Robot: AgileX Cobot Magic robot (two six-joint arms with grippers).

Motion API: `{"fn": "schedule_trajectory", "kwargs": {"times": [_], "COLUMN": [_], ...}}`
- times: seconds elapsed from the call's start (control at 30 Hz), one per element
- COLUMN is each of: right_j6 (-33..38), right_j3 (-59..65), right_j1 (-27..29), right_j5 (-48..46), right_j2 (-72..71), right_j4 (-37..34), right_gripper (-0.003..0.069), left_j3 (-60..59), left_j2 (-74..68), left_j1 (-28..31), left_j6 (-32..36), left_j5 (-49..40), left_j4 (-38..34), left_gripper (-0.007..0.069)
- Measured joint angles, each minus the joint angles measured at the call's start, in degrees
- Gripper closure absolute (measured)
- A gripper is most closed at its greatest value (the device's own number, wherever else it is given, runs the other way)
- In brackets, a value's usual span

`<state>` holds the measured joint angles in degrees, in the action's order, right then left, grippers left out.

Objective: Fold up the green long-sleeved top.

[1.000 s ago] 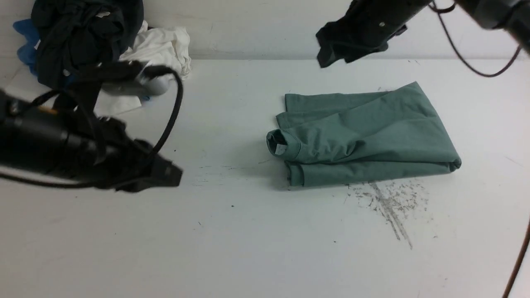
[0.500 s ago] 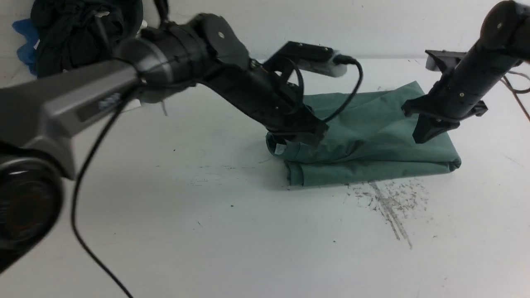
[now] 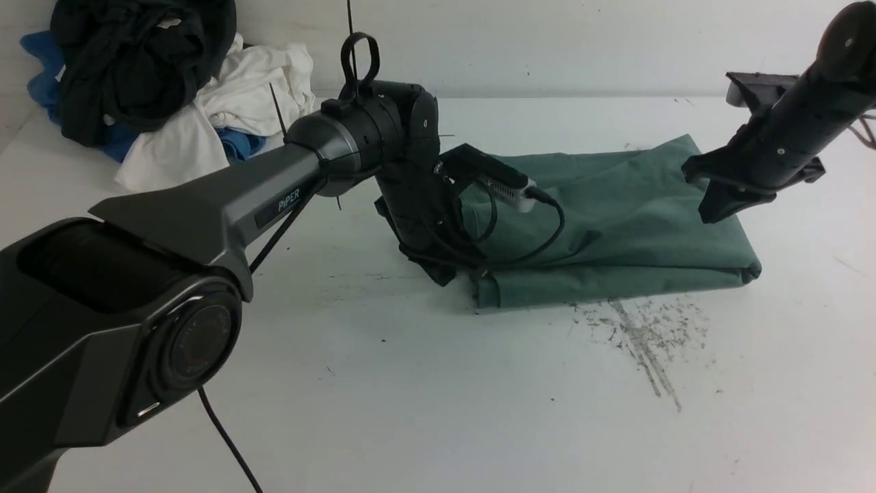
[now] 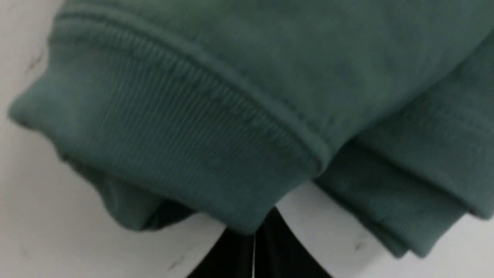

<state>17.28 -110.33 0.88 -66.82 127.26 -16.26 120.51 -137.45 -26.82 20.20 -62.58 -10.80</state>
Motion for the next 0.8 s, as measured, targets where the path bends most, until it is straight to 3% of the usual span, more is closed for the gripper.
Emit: {"fn": "schedule_trajectory", "kwargs": {"times": [0.13,0.4,0.53,0.8], "right_j6": [2.63,3.50,3.96,3.99], "right_j3": [0.00,-0.86,-1.12,-1.43], "right_j1": [-2.56,-10.87,-15.95,-19.11], "right_j5": [1.45,8.28,11.72,15.57], "right_j2": [2.91,2.47,3.31,7.42], "right_j4": [-4.48,-3.93,-3.93,-4.86], "right_gripper": [0.0673,0.0673,0.0673,0.0673], "left_j3": [0.00,-4.91,-17.62,-41.87], "left_j2": [2.84,16.55,30.57,52.33], "left_j1": [0.58,5.95,10.70,13.08], "left_j6": [-0.29,-0.05,-0.05,-1.72], "left_j5": [-4.99,-7.36,-7.70,0.19], "left_j4": [0.98,0.98,1.48,0.31], "left_gripper": [0.0631,0.0631,0.0631,0.0631]}}
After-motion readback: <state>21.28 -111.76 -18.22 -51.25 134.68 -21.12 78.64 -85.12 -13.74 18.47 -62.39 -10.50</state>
